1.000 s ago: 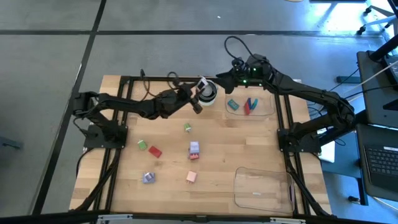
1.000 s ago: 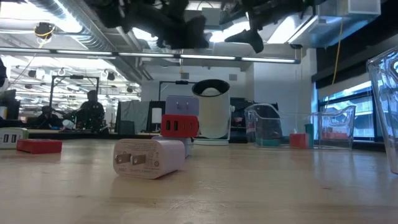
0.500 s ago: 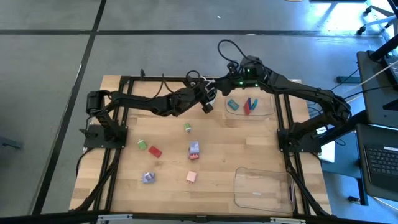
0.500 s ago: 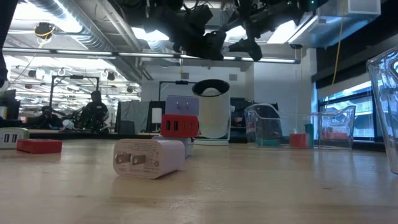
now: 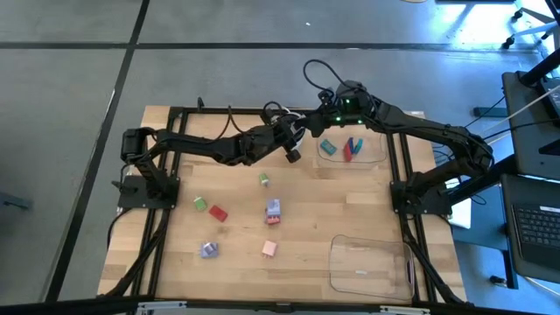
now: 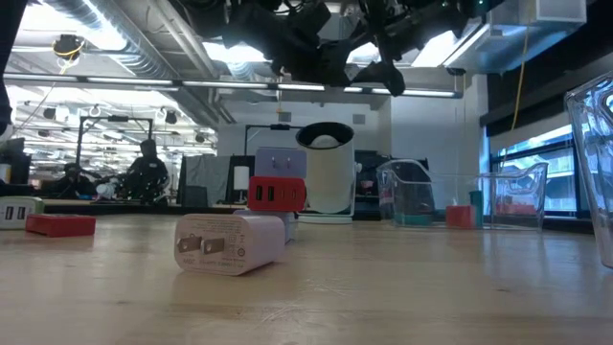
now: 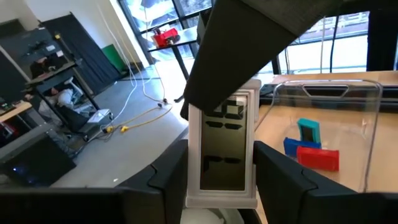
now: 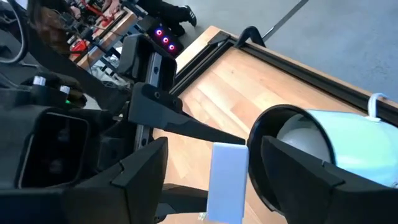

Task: Pick & Place Office items
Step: Put the white digital timer into the top transparent bin

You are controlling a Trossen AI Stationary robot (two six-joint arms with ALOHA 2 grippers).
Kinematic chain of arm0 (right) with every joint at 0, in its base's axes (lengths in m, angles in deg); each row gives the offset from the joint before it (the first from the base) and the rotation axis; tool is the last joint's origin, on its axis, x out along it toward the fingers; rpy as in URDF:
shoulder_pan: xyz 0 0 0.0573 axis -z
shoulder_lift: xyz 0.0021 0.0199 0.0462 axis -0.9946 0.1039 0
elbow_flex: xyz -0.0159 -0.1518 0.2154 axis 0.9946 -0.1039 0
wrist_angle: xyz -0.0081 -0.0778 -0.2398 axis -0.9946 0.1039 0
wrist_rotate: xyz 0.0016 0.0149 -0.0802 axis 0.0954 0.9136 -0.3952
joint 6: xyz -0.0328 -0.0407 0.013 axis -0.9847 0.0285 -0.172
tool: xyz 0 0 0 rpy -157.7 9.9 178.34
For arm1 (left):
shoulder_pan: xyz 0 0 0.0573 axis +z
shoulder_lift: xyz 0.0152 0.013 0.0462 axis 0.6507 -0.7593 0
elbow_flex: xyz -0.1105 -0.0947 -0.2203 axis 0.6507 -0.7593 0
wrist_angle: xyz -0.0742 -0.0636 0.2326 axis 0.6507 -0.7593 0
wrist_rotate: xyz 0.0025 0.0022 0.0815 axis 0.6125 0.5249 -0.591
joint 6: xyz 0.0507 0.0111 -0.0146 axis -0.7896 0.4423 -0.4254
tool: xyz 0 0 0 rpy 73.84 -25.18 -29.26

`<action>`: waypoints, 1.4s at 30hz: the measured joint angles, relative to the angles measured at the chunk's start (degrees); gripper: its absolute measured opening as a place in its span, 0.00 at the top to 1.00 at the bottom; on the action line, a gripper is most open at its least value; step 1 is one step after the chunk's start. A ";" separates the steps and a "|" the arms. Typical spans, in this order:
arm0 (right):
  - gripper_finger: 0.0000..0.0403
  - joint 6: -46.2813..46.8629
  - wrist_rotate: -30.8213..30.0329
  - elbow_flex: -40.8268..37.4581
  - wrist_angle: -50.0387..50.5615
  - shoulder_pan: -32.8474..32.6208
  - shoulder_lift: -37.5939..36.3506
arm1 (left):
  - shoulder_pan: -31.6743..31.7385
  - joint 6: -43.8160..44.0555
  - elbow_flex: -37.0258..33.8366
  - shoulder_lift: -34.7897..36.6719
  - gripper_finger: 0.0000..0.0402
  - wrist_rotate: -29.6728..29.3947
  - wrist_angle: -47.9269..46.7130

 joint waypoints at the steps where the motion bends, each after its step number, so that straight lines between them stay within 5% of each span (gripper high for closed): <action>1: 0.35 0.00 0.00 0.00 0.02 -0.02 0.01 | 0.00 0.00 0.00 0.00 0.62 0.00 0.07; 7: 0.46 -0.02 -0.02 0.00 0.27 0.03 -0.01 | 0.02 0.00 -0.04 0.00 0.61 -0.28 0.07; 19: 0.83 -0.35 -0.48 0.00 1.98 0.07 -0.04 | 0.00 -0.35 -0.09 0.00 0.61 -0.88 0.62; 42: 0.82 -2.64 1.55 0.00 3.34 4.58 -1.49 | -0.72 4.63 -0.11 0.02 0.43 -3.55 0.76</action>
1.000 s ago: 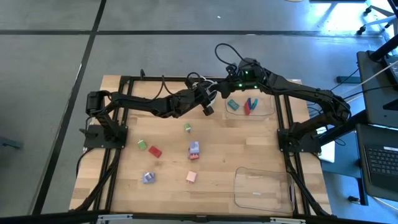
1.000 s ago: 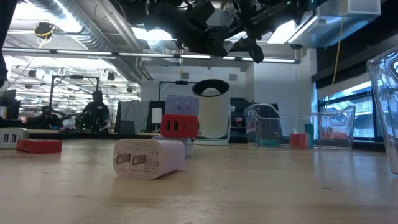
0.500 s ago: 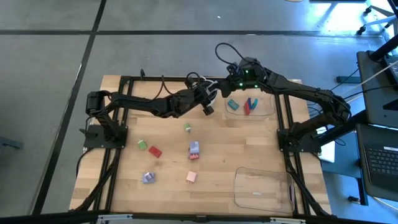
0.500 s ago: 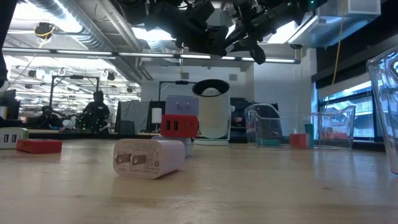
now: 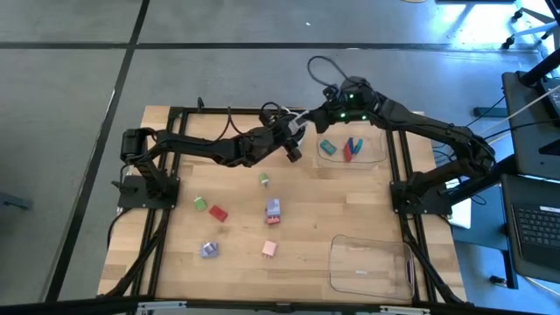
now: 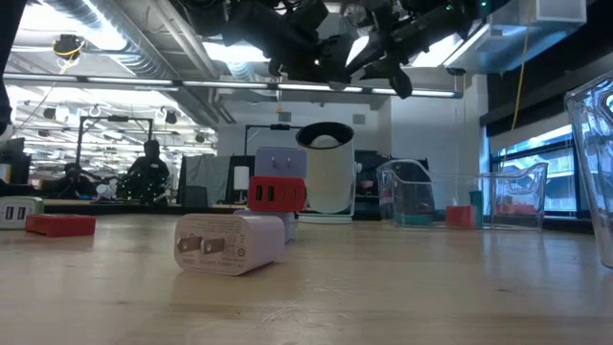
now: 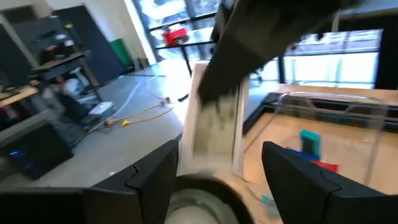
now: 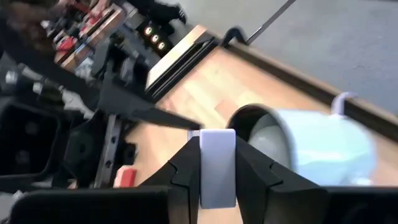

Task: Pick & Place Office items
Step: Put the white digital timer into the top transparent bin

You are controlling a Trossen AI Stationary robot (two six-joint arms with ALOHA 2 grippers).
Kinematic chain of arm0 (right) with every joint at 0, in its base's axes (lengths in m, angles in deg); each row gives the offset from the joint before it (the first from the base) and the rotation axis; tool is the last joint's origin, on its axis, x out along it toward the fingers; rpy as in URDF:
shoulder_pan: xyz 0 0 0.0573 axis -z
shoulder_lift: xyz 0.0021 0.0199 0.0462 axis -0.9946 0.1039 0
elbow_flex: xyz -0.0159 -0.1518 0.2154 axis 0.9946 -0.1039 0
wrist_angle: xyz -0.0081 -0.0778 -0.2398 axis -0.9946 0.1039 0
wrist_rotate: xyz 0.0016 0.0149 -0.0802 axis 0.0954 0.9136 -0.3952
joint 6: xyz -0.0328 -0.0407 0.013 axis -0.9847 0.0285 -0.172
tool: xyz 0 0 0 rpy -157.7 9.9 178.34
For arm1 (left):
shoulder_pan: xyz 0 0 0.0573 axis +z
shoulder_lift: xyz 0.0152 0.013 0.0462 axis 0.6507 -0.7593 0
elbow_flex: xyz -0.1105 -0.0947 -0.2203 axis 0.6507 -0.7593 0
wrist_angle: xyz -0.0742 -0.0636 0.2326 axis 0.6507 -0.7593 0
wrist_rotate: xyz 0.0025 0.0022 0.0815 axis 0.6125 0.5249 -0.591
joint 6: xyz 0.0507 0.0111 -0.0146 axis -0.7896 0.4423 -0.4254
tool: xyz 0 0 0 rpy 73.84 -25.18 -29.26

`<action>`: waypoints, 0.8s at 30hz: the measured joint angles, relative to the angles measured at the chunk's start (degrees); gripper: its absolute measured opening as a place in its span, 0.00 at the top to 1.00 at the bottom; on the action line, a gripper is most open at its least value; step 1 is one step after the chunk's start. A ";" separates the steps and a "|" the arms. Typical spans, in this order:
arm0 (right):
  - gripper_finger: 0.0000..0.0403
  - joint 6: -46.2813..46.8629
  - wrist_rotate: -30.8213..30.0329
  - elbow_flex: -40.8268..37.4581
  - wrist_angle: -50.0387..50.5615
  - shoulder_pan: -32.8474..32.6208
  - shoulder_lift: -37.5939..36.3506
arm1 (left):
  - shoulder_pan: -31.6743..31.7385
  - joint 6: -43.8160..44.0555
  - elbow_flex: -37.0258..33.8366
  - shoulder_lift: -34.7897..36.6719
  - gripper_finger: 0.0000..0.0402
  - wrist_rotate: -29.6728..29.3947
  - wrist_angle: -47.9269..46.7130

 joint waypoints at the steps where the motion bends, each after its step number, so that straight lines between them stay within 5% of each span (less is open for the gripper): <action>1: 0.82 -0.31 -0.02 0.00 0.12 0.82 -0.61 | 0.00 0.02 0.00 0.00 0.43 -1.22 -0.47; 24: 0.82 -9.59 -0.13 0.00 17.37 10.14 -14.48 | 0.07 2.93 0.00 0.00 0.43 -4.41 -5.86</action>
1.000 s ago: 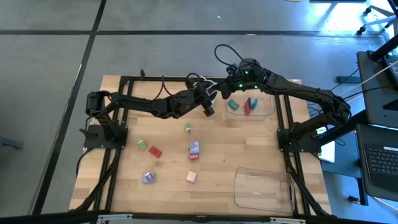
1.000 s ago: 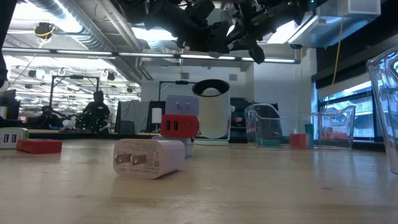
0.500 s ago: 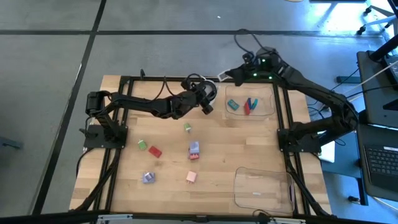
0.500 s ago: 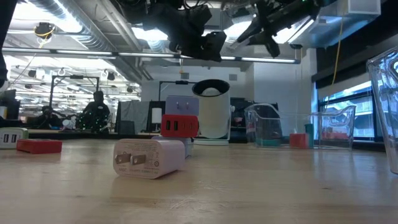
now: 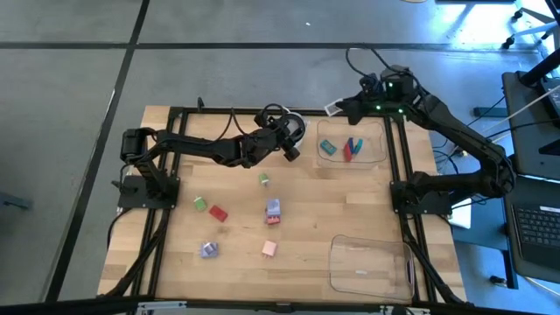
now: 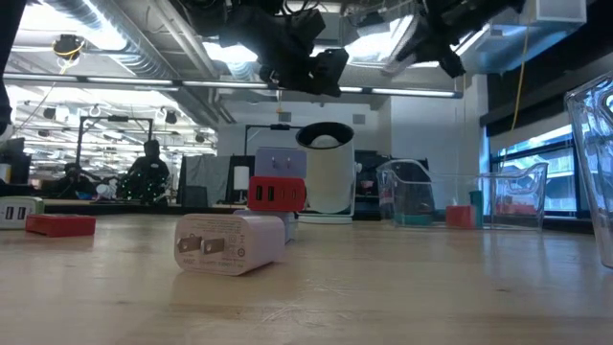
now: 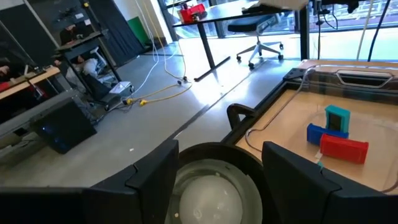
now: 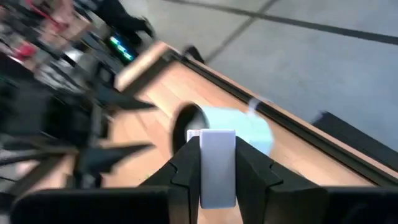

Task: Pick & Place Office items
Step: Put the white digital timer into the top transparent bin

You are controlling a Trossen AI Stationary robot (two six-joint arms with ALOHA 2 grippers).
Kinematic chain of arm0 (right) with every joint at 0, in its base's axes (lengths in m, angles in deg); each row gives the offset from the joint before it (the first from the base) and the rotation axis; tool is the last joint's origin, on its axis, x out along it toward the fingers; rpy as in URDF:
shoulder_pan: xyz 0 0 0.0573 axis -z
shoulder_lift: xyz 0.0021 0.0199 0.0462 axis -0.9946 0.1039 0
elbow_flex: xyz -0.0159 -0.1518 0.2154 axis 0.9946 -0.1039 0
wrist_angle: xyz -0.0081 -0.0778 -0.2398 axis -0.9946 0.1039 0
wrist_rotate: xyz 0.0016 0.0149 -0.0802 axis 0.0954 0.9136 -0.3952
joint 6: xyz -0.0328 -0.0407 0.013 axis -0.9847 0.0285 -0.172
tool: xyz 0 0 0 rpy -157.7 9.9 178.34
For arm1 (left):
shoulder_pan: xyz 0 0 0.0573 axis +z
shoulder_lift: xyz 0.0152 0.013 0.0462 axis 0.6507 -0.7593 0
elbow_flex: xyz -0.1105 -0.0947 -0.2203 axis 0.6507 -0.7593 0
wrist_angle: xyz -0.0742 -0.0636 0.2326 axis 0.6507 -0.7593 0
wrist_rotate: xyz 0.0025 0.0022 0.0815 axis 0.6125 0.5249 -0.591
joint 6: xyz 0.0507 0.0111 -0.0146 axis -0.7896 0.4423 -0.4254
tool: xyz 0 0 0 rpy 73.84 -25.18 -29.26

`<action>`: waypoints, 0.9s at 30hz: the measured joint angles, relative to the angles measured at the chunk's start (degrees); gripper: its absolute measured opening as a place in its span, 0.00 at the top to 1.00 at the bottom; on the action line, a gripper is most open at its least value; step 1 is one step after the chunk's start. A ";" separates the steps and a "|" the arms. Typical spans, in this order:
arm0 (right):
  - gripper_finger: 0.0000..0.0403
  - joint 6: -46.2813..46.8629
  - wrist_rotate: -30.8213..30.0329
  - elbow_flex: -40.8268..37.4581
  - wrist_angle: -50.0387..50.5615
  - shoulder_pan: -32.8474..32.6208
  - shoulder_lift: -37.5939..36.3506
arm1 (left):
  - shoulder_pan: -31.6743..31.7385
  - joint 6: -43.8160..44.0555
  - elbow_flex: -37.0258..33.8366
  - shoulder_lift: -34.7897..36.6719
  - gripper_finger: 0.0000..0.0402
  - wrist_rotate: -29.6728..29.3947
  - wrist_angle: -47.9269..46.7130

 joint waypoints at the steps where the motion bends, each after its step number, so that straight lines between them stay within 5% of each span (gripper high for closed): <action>1: 0.82 -1.39 -1.03 0.00 1.90 0.05 -0.20 | 0.00 0.07 0.00 0.00 0.43 0.00 0.00; 10: 0.82 -5.11 -6.19 -7.58 11.03 0.06 -0.28 | 0.00 4.60 0.00 0.00 0.43 -0.02 -2.77; 19: 0.82 6.74 -11.10 -23.97 -2.05 0.04 0.07 | 0.00 5.09 0.00 0.00 0.43 -0.02 -3.02; 27: 0.81 6.56 -17.55 -27.89 -3.61 -0.18 2.07 | 0.00 7.03 0.00 0.00 0.43 -0.02 -2.47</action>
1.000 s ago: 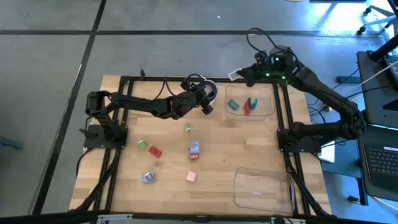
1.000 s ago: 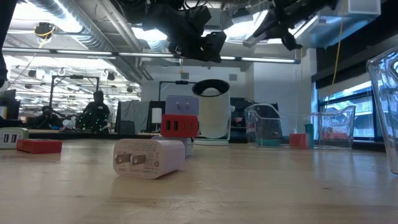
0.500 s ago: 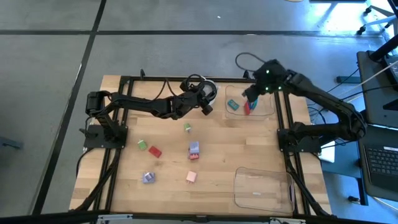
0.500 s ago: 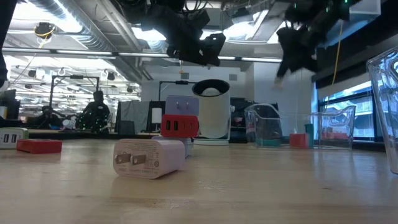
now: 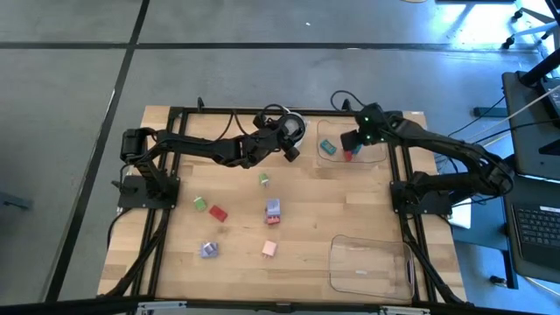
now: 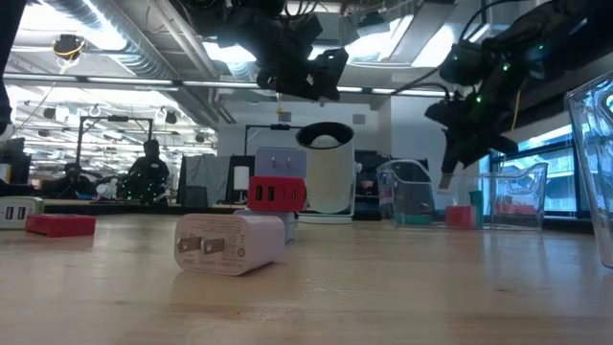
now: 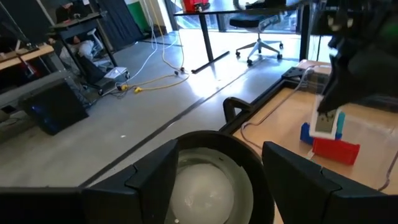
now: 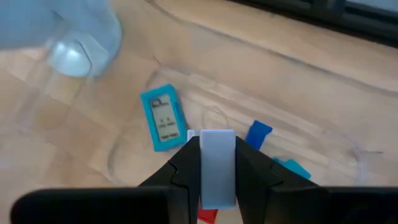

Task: Pick & Place Office items
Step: Put the white digital timer into the top transparent bin, then put the bottom green charger adapter into the bottom transparent bin

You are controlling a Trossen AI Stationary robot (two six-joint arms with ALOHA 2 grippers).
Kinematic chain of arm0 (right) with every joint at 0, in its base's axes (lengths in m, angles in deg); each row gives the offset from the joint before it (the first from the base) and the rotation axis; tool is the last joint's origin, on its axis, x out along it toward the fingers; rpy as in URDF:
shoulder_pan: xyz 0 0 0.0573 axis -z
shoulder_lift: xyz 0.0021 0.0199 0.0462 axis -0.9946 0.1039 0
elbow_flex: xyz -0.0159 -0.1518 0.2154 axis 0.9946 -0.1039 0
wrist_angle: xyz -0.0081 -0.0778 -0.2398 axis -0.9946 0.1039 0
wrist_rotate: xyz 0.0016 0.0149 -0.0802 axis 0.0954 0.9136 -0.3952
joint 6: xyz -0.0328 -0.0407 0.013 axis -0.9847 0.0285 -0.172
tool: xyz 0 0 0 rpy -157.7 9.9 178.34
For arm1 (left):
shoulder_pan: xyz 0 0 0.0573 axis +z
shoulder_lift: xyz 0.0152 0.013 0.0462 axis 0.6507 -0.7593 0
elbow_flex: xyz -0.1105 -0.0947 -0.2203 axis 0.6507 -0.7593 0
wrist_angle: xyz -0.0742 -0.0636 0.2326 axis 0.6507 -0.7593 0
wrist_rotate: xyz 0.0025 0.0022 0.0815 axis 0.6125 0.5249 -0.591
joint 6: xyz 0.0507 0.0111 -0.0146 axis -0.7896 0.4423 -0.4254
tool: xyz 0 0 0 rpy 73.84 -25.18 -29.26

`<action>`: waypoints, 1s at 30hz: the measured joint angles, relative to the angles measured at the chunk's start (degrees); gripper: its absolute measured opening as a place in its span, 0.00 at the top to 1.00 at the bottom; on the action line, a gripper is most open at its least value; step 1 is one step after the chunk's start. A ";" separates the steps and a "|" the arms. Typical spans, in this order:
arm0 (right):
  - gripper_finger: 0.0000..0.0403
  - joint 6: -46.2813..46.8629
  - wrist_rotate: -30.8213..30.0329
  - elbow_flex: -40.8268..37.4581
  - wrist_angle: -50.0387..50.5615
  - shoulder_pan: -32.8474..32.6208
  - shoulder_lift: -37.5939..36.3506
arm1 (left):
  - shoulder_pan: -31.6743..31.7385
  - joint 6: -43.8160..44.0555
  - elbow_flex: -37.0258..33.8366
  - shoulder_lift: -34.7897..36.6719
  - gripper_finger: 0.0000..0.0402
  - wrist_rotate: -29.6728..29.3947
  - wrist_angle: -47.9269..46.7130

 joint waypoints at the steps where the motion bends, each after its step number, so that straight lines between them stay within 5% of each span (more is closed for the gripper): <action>1: 0.81 -0.25 0.02 0.00 0.17 0.00 0.52 | 0.00 0.57 0.00 0.00 0.43 0.00 0.00; 17: 0.80 -4.63 0.89 -0.01 0.23 -0.10 5.81 | -3.61 8.14 0.00 0.00 0.44 0.05 0.07; 30: 0.49 -4.57 3.97 -0.04 0.35 -0.11 5.67 | -5.73 22.52 0.00 0.73 0.41 -1.05 -11.10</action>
